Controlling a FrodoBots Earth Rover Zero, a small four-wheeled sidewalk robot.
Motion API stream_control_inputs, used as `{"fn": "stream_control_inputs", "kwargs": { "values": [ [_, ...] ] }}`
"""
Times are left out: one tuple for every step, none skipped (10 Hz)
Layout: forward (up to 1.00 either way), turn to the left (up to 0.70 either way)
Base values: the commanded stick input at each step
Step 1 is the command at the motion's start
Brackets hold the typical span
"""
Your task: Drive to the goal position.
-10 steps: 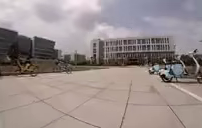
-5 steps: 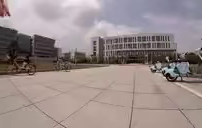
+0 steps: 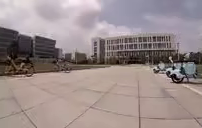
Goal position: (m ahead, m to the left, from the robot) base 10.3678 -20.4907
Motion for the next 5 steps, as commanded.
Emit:
{"fn": "stream_control_inputs", "kwargs": {
  "values": [
    [0.5, -0.02],
    [0.5, -0.02],
    [0.5, -0.02],
    [0.5, -0.02],
    [0.5, -0.02]
  ]
}}
